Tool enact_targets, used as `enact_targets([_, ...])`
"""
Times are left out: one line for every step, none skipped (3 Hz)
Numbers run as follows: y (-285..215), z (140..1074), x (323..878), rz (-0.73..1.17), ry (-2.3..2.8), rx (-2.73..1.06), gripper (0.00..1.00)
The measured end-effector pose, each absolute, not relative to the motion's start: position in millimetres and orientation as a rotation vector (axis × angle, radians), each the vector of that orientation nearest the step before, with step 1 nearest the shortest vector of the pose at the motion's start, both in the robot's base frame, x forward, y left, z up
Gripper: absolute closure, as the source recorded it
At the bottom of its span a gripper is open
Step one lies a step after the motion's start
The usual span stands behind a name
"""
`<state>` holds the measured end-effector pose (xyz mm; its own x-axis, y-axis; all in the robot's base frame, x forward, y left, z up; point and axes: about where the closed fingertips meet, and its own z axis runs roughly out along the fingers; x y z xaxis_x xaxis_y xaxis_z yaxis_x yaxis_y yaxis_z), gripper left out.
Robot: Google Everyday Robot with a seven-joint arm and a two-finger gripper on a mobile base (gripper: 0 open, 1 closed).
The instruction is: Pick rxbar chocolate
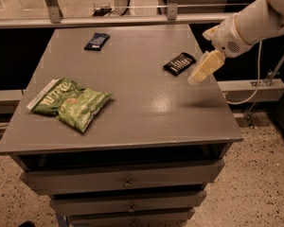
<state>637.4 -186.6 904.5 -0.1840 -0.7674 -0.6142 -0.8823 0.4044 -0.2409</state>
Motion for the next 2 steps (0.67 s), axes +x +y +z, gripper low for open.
enact_targets([-177, 891, 682, 0.361, 1.989, -1.271, 0.00])
enact_targets([-171, 876, 721, 0.443, 1.994, -1.168, 0.00])
